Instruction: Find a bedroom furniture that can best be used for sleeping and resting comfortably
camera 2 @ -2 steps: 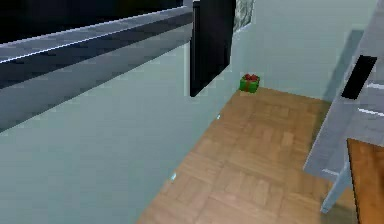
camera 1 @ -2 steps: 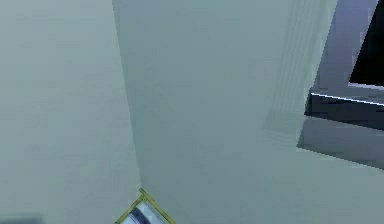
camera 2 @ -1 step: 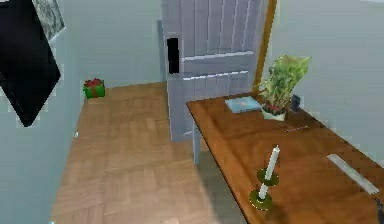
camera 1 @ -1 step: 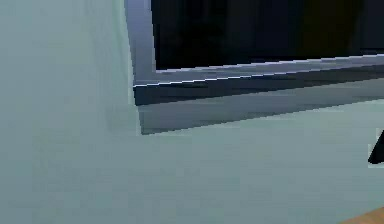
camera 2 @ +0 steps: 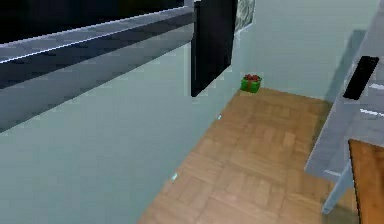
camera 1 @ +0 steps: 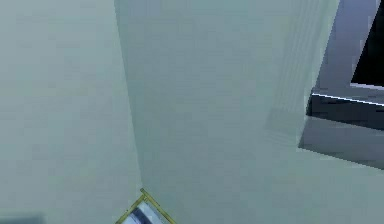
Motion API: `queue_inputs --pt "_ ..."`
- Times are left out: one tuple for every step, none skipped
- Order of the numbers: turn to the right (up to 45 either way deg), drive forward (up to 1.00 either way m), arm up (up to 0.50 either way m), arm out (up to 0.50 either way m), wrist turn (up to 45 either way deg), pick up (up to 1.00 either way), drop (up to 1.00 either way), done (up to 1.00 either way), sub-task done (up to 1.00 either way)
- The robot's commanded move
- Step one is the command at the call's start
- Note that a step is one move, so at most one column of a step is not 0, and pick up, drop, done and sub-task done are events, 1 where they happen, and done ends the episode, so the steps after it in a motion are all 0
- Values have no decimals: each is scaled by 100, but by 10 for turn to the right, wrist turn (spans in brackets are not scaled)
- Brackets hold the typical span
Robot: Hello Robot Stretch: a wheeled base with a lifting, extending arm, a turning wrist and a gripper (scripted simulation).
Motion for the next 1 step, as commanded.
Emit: queue_inputs --pt "-450 0 0 0 0 0 0 0 0"
